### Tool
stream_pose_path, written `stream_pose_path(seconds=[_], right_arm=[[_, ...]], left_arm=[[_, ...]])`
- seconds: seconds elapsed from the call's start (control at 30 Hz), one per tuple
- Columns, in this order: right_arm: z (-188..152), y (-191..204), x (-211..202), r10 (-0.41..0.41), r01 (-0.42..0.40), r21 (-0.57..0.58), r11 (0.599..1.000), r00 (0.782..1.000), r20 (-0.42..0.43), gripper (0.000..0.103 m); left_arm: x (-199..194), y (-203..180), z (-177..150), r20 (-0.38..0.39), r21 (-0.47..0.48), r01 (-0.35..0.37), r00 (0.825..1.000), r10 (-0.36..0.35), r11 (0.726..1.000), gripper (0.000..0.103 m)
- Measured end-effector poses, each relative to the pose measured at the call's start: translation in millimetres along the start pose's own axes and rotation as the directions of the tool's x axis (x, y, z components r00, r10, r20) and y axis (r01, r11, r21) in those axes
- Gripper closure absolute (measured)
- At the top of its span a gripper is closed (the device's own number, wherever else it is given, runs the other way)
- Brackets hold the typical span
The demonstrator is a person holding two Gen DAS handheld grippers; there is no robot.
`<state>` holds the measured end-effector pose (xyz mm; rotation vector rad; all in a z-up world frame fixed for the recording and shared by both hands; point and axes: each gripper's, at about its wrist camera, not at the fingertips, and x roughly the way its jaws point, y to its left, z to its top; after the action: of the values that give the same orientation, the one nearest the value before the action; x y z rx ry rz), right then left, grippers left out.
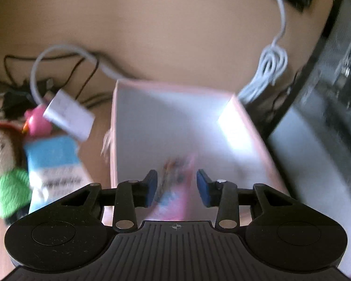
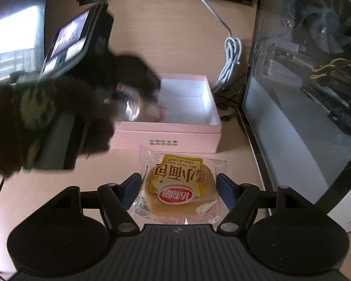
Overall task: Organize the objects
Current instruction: 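Lower the candy strip and bun into the pink box and open both tools, then grasp the blue-and-white packet with the left tool while the right tool grasps the crocheted doll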
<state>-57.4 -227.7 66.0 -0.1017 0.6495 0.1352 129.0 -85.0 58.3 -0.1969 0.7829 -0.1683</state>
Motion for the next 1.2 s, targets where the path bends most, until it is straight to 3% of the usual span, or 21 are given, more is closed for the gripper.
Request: stream_pose_path(seconds=[0.03, 0.07, 0.1, 0.2, 0.4, 0.53, 0.63, 0.7, 0.77, 0.87, 1.03, 1.2], right_arm=[[-1.1, -2.8, 1.0, 0.006, -0.006, 0.001, 1.0, 1.0, -0.001, 0.032], [-1.2, -5.6, 3.2, 0.015, -0.015, 0.003, 1.0, 1.0, -0.005, 0.032], [0.1, -7.5, 5.9, 0.022, -0.022, -0.001, 1.0, 1.0, -0.01, 0.032], [8.8, -10.9, 16.2, 0.044, -0.044, -0.019, 0.999, 0.999, -0.005, 0.032], [60.6, -15.2, 44.1, 0.067, -0.062, -0.061, 0.996, 0.994, 0.083, 0.032], [103.2, -6.7, 74.0, 0.074, -0.065, -0.072, 0.995, 0.988, 0.138, 0.032], [136.3, 4.3, 109.0, 0.071, -0.062, -0.056, 0.996, 0.983, 0.172, 0.029], [153.8, 9.6, 139.5, 0.085, -0.082, -0.032, 0.996, 0.989, 0.125, 0.016], [161.8, 13.6, 157.2, 0.09, -0.091, 0.016, 0.996, 0.995, 0.053, 0.016], [150.3, 16.9, 147.8, 0.153, -0.154, 0.067, 0.986, 0.988, 0.015, 0.013], [103.6, 29.1, 99.7, 0.144, -0.144, 0.013, 0.989, 0.99, 0.002, 0.012], [57.5, 39.5, 55.8, 0.12, -0.122, -0.041, 0.992, 0.992, -0.033, 0.012]], left_arm=[[-2.1, 2.6, -7.3, -0.004, 0.012, -0.022, 1.0, 0.022, 1.0, 0.065], [-7.7, 5.3, -14.2, 0.02, 0.035, -0.028, 0.999, 0.027, 0.999, 0.076], [-12.6, 7.8, -19.8, 0.025, 0.061, -0.033, 0.999, 0.032, 0.998, 0.078], [-27.9, 16.3, -24.5, 0.058, 0.073, -0.024, 0.998, 0.019, 0.997, 0.077], [-79.6, 56.7, -9.2, 0.127, -0.063, 0.048, 0.991, -0.04, 0.997, 0.077], [-104.7, 77.1, -19.1, 0.1, -0.072, 0.058, 0.994, -0.05, 0.996, 0.077], [-112.5, 94.4, -36.4, 0.053, -0.086, 0.024, 0.998, -0.02, 0.996, 0.078], [-116.0, 107.9, -48.1, 0.02, -0.096, -0.013, 1.0, 0.015, 0.995, 0.078], [-120.4, 122.8, -53.9, 0.006, -0.114, -0.043, 0.999, 0.044, 0.993, 0.078], [-124.3, 143.8, -48.3, 0.015, -0.164, -0.045, 0.999, 0.048, 0.985, 0.078], [-100.3, 145.2, -10.0, 0.023, -0.173, 0.016, 1.0, -0.013, 0.985, 0.077], [-49.2, 142.5, 28.2, -0.076, -0.207, -0.056, 0.996, 0.041, 0.977, 0.077]])
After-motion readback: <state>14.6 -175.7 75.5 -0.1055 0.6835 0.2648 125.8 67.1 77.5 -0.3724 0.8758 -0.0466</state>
